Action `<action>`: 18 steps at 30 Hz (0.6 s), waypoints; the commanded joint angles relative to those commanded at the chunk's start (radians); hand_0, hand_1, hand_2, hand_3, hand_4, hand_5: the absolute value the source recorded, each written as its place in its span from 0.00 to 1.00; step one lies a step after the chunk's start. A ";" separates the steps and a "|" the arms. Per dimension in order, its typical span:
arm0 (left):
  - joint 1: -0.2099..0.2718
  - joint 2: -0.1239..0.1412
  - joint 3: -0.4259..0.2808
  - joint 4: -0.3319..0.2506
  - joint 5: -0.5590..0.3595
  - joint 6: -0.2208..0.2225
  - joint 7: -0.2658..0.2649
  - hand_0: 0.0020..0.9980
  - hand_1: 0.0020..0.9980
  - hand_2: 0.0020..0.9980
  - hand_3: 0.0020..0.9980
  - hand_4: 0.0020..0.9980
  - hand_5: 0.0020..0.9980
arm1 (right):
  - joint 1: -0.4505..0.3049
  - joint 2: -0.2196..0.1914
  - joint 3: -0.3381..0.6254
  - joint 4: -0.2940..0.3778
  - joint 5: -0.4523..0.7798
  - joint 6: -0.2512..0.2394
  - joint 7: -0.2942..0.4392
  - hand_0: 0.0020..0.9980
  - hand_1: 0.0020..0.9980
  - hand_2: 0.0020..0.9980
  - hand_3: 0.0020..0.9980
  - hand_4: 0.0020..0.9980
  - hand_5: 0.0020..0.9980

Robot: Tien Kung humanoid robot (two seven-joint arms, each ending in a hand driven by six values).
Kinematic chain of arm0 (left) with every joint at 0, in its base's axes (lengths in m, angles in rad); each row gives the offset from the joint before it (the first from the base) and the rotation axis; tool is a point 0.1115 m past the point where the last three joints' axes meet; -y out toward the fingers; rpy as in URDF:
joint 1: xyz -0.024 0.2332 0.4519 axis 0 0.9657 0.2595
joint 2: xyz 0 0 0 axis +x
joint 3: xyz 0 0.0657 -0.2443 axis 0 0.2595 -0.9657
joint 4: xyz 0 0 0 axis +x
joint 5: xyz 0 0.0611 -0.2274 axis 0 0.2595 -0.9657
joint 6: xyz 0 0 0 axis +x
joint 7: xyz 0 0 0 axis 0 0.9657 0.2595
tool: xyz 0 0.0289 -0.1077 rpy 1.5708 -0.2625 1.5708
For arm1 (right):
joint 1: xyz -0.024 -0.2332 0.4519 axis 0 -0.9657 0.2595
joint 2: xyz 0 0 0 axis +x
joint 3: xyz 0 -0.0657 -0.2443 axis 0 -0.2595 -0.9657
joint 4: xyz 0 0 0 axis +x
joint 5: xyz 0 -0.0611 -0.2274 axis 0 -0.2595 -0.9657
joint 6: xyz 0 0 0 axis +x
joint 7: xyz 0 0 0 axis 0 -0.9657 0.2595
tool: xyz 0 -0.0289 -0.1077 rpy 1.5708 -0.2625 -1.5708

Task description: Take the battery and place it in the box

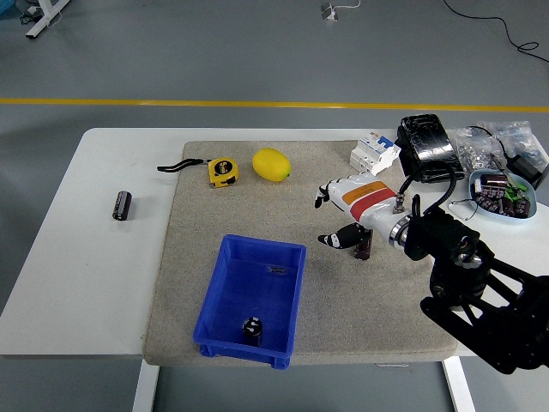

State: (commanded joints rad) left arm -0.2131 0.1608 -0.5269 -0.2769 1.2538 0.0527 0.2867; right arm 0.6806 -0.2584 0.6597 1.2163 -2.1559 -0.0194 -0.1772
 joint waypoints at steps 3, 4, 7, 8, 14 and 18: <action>0.000 -0.001 0.000 0.000 -0.001 0.000 -0.001 0.71 0.72 0.73 0.64 0.67 0.67 | -0.001 -0.006 -0.001 -0.035 0.010 0.007 0.005 0.29 0.46 0.67 0.71 0.98 0.40; 0.000 -0.001 0.001 0.000 -0.001 -0.001 -0.001 0.71 0.72 0.73 0.64 0.67 0.67 | -0.002 -0.008 -0.001 -0.045 0.010 0.011 0.006 0.29 0.46 0.67 0.71 0.98 0.40; -0.001 -0.002 0.004 -0.001 -0.004 -0.001 -0.002 0.71 0.72 0.73 0.64 0.67 0.67 | -0.003 -0.016 -0.002 -0.062 0.014 0.017 0.010 0.27 0.46 0.67 0.73 0.98 0.39; -0.001 -0.002 0.004 -0.001 -0.004 -0.001 -0.002 0.71 0.72 0.73 0.64 0.67 0.67 | -0.003 -0.017 -0.003 -0.068 0.014 0.018 0.011 0.27 0.46 0.67 0.73 0.98 0.39; -0.001 -0.004 0.006 -0.001 -0.006 -0.001 -0.004 0.71 0.72 0.73 0.64 0.67 0.67 | 0.002 -0.025 -0.011 -0.108 0.025 0.018 0.022 0.26 0.45 0.67 0.73 0.97 0.38; -0.001 -0.005 0.009 -0.002 -0.011 0.001 -0.006 0.71 0.72 0.73 0.64 0.67 0.67 | 0.005 -0.030 -0.021 -0.137 0.032 0.016 0.027 0.25 0.45 0.66 0.73 0.97 0.38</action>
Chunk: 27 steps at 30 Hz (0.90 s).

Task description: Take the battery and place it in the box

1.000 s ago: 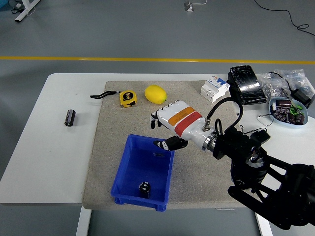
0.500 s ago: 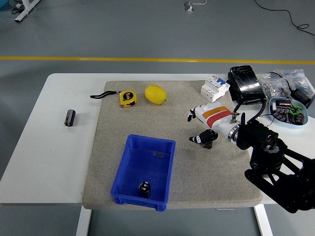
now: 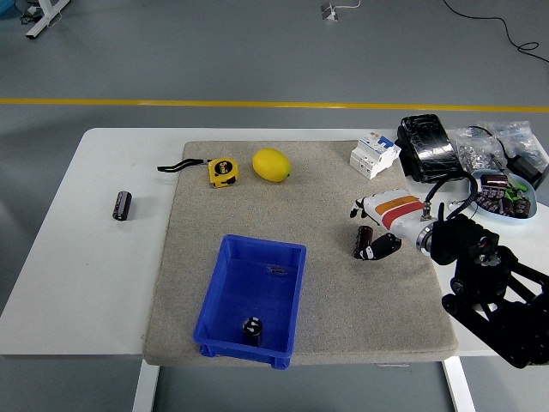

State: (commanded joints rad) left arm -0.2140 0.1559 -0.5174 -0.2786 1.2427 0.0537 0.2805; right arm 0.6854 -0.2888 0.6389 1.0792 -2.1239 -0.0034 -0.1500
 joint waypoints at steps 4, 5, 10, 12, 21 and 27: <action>0.001 -0.001 0.002 -0.001 -0.001 0.000 -0.001 0.71 0.72 0.73 0.64 0.67 0.67 | 0.001 0.000 -0.007 -0.032 0.009 -0.010 0.006 0.25 0.45 0.66 0.73 0.97 0.38; 0.001 -0.001 0.001 -0.001 -0.001 0.000 -0.001 0.71 0.72 0.73 0.64 0.67 0.67 | 0.001 0.001 -0.008 -0.038 0.012 -0.013 0.007 0.25 0.45 0.66 0.73 0.97 0.38; 0.004 -0.002 0.005 -0.002 -0.004 0.000 -0.002 0.71 0.72 0.73 0.64 0.67 0.67 | -0.002 0.002 -0.018 -0.056 0.021 -0.020 0.010 0.24 0.44 0.66 0.73 0.97 0.38; 0.005 -0.003 0.005 -0.002 -0.005 0.000 -0.002 0.71 0.72 0.73 0.64 0.67 0.67 | -0.003 0.005 -0.020 -0.064 0.024 -0.022 0.011 0.24 0.44 0.65 0.73 0.99 0.40; 0.009 -0.003 0.005 -0.003 -0.004 -0.001 -0.001 0.71 0.73 0.73 0.64 0.67 0.67 | -0.001 0.020 -0.031 -0.093 0.039 -0.032 0.013 0.23 0.43 0.65 0.72 1.00 0.41; 0.010 -0.004 0.004 -0.004 -0.002 -0.002 0.000 0.71 0.72 0.73 0.64 0.67 0.67 | 0.001 0.025 -0.039 -0.101 0.044 -0.057 0.014 0.22 0.41 0.60 0.63 0.97 0.41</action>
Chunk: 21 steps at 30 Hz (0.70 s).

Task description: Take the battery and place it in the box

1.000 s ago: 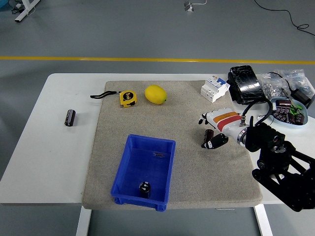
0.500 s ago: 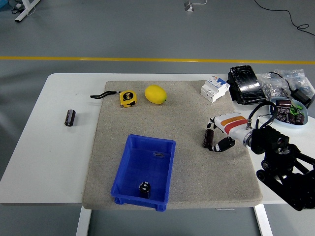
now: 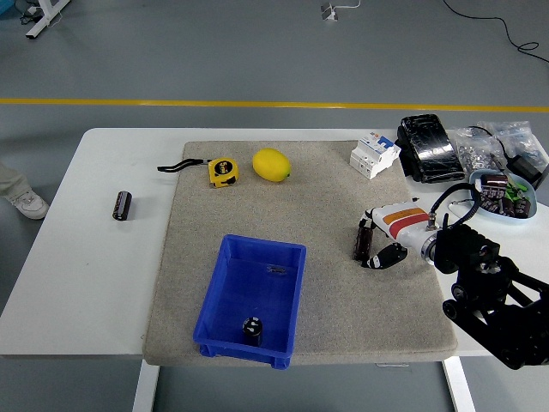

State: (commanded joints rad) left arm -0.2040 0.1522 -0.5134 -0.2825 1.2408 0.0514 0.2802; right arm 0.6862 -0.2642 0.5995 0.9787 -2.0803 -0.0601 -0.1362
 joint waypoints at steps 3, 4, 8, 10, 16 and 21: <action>0.000 0.000 0.001 0.000 0.000 0.000 0.000 0.71 0.72 0.73 0.64 0.67 0.67 | 0.000 0.001 -0.003 -0.002 0.001 -0.011 0.002 0.22 0.41 0.60 0.63 0.97 0.41; 0.000 0.001 -0.001 0.000 0.001 0.000 0.000 0.71 0.72 0.73 0.64 0.67 0.67 | 0.000 0.001 -0.004 -0.004 0.001 -0.013 0.003 0.20 0.39 0.54 0.56 0.94 0.40; -0.004 0.001 0.002 0.000 0.000 0.000 0.000 0.71 0.72 0.73 0.64 0.67 0.67 | 0.001 -0.003 -0.004 -0.009 0.003 -0.025 0.010 0.20 0.39 0.54 0.56 0.94 0.40; -0.005 0.001 0.003 0.000 -0.003 0.001 -0.001 0.71 0.72 0.73 0.64 0.67 0.67 | 0.001 -0.005 -0.003 -0.011 0.003 -0.026 0.013 0.19 0.37 0.49 0.53 0.91 0.40; -0.009 0.001 0.005 0.000 -0.005 0.002 -0.002 0.71 0.72 0.73 0.64 0.67 0.67 | 0.000 -0.009 0.001 -0.004 -0.001 -0.032 0.017 0.18 0.36 0.46 0.51 0.90 0.39; -0.009 0.001 0.006 0.000 -0.006 0.003 -0.002 0.71 0.72 0.73 0.64 0.67 0.67 | -0.001 -0.017 0.012 0.013 -0.009 -0.032 0.014 0.18 0.36 0.46 0.51 0.90 0.39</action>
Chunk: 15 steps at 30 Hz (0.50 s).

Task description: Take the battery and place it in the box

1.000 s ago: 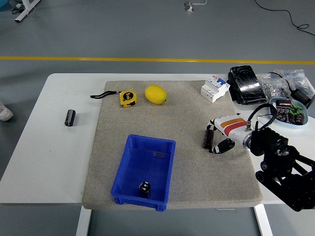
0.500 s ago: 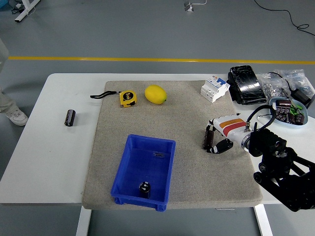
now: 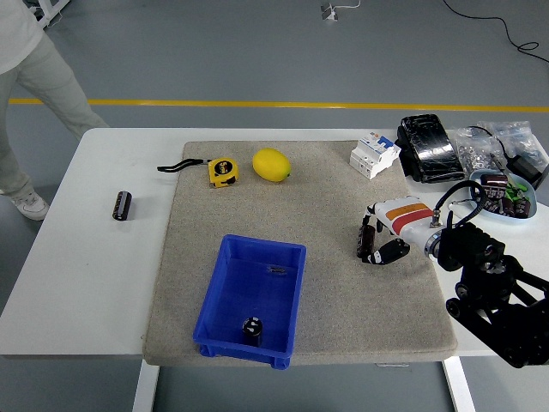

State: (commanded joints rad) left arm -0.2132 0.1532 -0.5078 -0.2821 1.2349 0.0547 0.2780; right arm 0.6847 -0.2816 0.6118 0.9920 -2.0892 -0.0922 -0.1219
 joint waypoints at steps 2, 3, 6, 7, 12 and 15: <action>0.000 0.001 -0.001 0.000 0.001 0.000 0.001 0.71 0.72 0.73 0.64 0.67 0.67 | 0.000 -0.005 0.006 0.012 -0.004 0.001 -0.002 0.17 0.35 0.46 0.51 0.89 0.38; 0.000 0.001 -0.001 0.000 0.002 0.000 0.001 0.71 0.72 0.73 0.64 0.67 0.67 | -0.001 -0.006 0.008 0.016 -0.006 0.001 -0.002 0.17 0.35 0.46 0.51 0.89 0.38; -0.001 0.001 -0.001 0.000 0.003 -0.001 0.002 0.71 0.72 0.73 0.64 0.67 0.67 | -0.006 -0.014 0.021 0.047 -0.021 0.002 -0.008 0.17 0.35 0.46 0.51 0.89 0.38; -0.001 0.001 -0.002 0.000 0.004 -0.001 0.002 0.71 0.72 0.73 0.64 0.67 0.67 | -0.008 -0.016 0.024 0.062 -0.026 0.003 -0.010 0.17 0.35 0.46 0.51 0.89 0.39; -0.001 0.002 -0.002 0.000 0.005 -0.001 0.002 0.71 0.72 0.73 0.64 0.67 0.67 | -0.014 -0.027 0.039 0.149 -0.054 0.011 -0.025 0.17 0.35 0.46 0.51 0.89 0.39; -0.001 0.002 -0.003 0.000 0.008 -0.002 0.003 0.71 0.72 0.73 0.64 0.67 0.67 | -0.011 -0.026 0.039 0.216 -0.068 0.018 -0.038 0.18 0.35 0.46 0.51 0.88 0.38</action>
State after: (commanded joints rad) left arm -0.2141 0.1548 -0.5111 -0.2819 1.2426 0.0530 0.2805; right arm 0.6737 -0.3078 0.6507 1.2076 -2.1569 -0.0743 -0.1597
